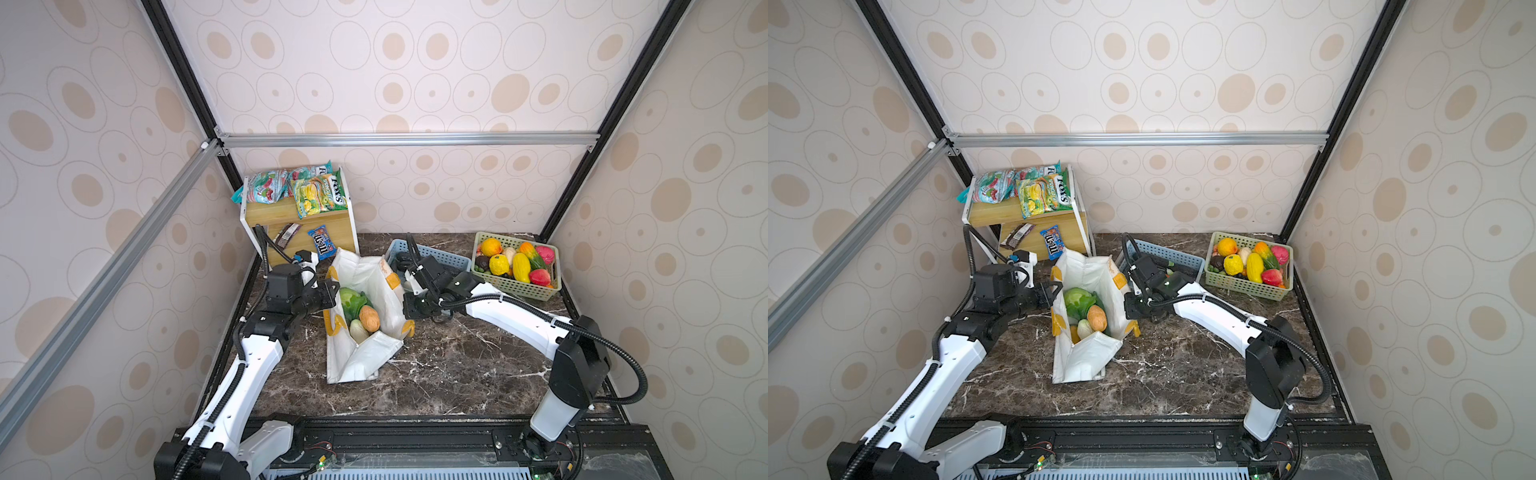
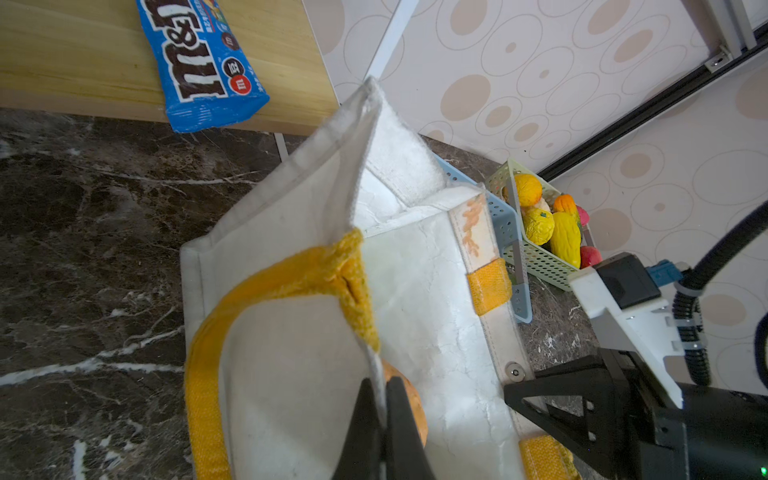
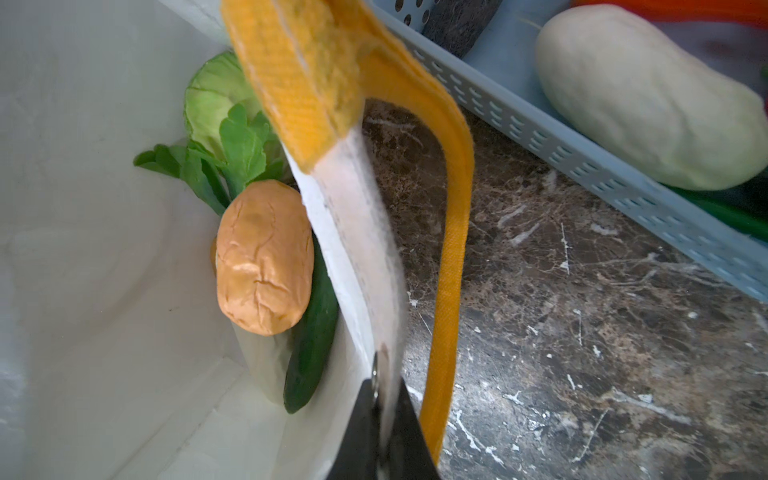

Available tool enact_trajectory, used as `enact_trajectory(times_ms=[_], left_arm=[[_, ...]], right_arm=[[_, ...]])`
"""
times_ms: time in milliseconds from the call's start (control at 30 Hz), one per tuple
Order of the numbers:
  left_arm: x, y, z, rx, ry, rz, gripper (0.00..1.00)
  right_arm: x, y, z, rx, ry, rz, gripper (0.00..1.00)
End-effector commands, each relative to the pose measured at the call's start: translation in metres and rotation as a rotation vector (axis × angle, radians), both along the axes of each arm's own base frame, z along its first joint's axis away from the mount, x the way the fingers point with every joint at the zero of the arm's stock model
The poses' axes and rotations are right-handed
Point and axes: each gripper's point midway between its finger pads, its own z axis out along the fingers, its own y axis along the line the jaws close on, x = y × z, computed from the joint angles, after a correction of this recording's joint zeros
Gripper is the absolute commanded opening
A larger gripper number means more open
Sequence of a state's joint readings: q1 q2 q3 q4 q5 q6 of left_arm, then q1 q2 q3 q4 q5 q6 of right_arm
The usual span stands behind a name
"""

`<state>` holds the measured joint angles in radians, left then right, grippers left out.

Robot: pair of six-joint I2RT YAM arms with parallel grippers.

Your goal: Place the food into the grocery bag and tie it

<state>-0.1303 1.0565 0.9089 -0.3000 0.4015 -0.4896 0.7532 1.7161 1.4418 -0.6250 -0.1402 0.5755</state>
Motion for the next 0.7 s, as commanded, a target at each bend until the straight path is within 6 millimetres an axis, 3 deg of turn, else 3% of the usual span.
enact_trajectory(times_ms=[0,200,333,667], left_arm=[[0.011,0.004,0.030,0.004,-0.100,0.031,0.00],[0.013,0.006,0.026,0.005,-0.088,0.045,0.00],[0.013,0.002,0.023,-0.014,-0.081,0.030,0.00],[0.009,-0.012,0.012,-0.062,-0.056,-0.007,0.00]], right_arm=[[-0.009,-0.002,0.027,0.032,-0.020,0.021,0.09],[-0.011,-0.002,0.056,0.074,-0.061,0.029,0.00],[-0.012,-0.007,0.071,0.080,-0.086,0.024,0.00],[-0.015,-0.022,0.090,0.072,-0.141,-0.002,0.00]])
